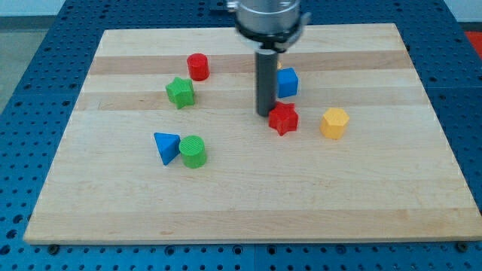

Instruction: Move blue cube to the centre of the board

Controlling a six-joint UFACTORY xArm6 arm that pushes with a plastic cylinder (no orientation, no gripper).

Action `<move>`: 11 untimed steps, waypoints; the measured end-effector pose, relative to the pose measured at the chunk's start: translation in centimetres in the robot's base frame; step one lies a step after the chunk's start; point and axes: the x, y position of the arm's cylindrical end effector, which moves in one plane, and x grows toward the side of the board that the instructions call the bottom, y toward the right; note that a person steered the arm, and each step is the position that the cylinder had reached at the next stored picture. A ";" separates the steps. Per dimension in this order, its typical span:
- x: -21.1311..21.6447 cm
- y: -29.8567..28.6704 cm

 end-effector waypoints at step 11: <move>-2.3 -2.6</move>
